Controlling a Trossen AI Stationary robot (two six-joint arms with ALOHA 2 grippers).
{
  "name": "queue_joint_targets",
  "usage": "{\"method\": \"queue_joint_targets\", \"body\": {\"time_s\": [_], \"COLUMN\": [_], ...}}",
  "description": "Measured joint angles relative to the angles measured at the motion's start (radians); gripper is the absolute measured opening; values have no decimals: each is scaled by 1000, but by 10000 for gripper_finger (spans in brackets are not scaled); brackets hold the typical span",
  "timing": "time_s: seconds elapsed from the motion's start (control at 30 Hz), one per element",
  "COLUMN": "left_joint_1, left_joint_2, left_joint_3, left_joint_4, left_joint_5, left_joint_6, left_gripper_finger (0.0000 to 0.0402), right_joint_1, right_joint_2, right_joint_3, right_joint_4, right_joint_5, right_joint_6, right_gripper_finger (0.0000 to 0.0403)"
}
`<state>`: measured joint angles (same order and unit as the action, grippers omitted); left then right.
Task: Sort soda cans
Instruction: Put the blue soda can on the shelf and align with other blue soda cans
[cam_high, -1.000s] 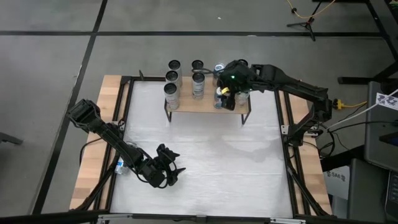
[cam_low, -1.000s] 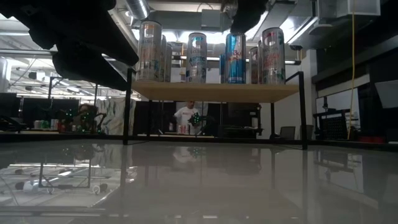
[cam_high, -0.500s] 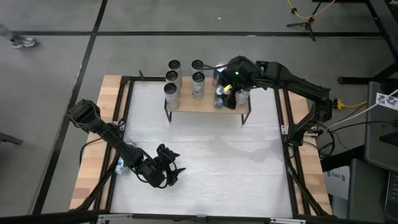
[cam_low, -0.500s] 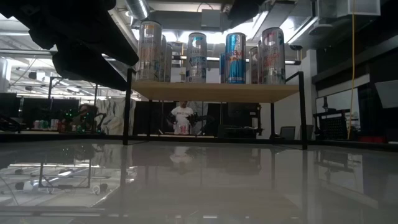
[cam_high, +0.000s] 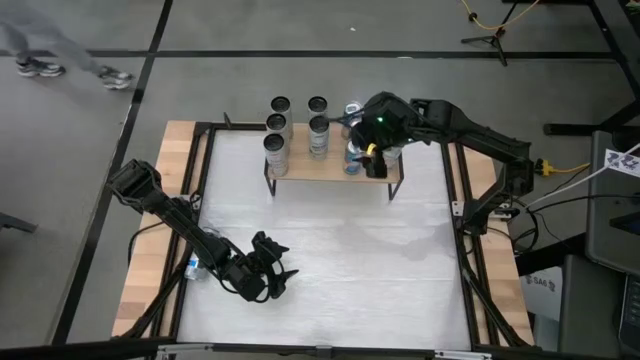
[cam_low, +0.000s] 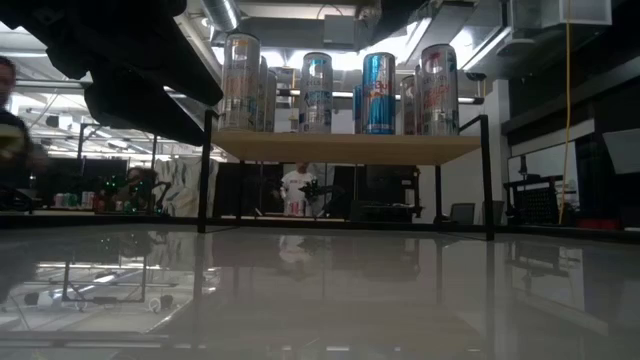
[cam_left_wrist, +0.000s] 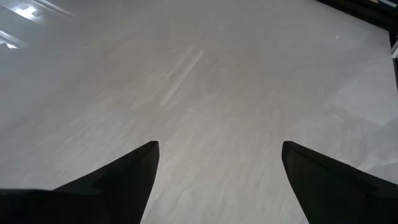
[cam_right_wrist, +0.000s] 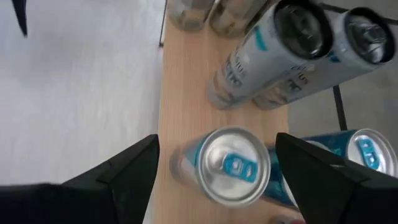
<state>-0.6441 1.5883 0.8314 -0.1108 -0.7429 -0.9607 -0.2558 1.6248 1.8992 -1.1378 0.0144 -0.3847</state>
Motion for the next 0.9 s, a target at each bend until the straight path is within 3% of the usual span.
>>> {"method": "queue_joint_targets", "body": {"time_s": [0.3,0.67,0.9], "left_joint_1": [0,0,0], "left_joint_2": [0,0,0], "left_joint_3": [0,0,0], "left_joint_4": [1,0,0], "left_joint_5": [0,0,0], "left_joint_6": [0,0,0], "left_gripper_finger": [334,334,334], "right_joint_1": [1,1,30], "right_joint_2": [31,33,31], "right_joint_3": [-1,-1,-1], "right_joint_4": [-23,-51,-63], "right_joint_5": [-6,-163,-74], "right_joint_6": [-38,-4,-1], "right_gripper_finger": [317,317,317]}}
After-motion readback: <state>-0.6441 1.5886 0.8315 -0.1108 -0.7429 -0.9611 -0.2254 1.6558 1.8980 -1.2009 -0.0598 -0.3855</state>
